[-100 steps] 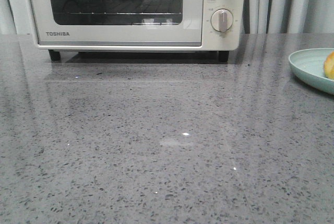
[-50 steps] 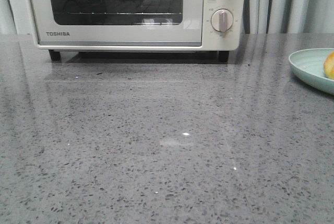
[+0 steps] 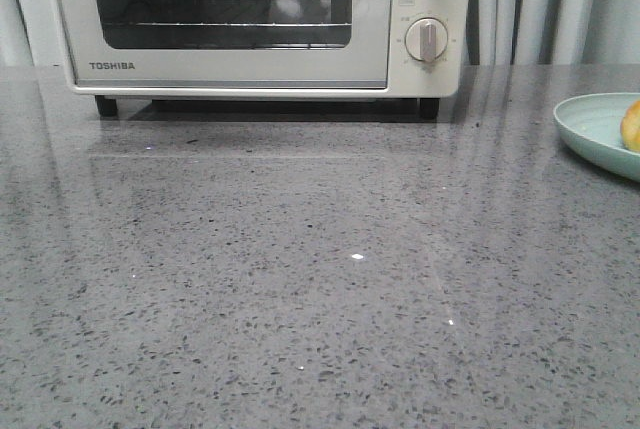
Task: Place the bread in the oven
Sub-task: 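Pull the oven door handle down with the left gripper to open it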
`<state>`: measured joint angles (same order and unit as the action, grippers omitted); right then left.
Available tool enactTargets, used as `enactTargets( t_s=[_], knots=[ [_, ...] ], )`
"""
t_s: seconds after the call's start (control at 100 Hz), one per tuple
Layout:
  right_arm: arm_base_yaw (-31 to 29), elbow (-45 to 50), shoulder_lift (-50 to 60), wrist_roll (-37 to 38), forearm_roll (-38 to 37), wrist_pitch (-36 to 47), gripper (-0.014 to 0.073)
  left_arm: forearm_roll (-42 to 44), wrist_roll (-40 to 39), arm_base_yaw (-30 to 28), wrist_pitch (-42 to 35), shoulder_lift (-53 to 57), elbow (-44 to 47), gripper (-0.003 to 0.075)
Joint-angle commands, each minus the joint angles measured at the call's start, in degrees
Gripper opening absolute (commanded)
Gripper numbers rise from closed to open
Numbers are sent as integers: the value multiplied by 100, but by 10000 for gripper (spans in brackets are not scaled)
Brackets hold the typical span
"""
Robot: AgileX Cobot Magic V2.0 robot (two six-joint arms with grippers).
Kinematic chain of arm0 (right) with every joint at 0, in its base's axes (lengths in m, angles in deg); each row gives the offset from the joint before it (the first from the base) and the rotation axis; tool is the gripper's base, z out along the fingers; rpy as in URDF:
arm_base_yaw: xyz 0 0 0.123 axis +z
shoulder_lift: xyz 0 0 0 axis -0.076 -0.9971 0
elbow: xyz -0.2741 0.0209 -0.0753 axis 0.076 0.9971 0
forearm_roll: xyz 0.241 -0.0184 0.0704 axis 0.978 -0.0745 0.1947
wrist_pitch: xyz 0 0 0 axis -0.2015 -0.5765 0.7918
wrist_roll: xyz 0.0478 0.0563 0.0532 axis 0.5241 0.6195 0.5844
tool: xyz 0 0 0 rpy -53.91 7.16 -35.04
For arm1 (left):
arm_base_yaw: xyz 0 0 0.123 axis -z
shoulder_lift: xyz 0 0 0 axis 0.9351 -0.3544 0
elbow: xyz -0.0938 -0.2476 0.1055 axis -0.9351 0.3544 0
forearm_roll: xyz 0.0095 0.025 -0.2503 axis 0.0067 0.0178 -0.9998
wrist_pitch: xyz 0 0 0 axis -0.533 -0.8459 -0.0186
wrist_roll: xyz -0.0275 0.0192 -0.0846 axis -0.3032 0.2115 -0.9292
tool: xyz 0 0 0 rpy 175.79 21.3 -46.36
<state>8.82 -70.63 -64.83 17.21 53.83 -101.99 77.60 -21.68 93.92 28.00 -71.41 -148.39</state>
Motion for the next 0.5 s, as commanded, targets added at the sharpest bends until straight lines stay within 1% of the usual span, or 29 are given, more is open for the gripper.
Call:
enactTargets(
  t_s=[0.0,0.11,0.17,0.24,0.35,0.49],
  knots=[
    [0,-200,-15,-71,-47,180,-57,-175,4,186,396,254,164,-21],
    [0,-200,10,-71,-47,32,-57,-186,4,405,140,725,770,-21],
    [0,-200,33,-71,-47,-35,-57,-311,4,460,151,1079,1126,-21],
    [0,-200,90,-71,-47,-139,-57,-573,4,516,395,1651,1470,-21],
    [0,-200,164,-71,-47,-405,-57,-574,4,690,897,2833,1812,-22],
    [0,-200,187,-71,-47,-688,-57,-570,4,760,1037,4377,1882,-22]
  ],
)
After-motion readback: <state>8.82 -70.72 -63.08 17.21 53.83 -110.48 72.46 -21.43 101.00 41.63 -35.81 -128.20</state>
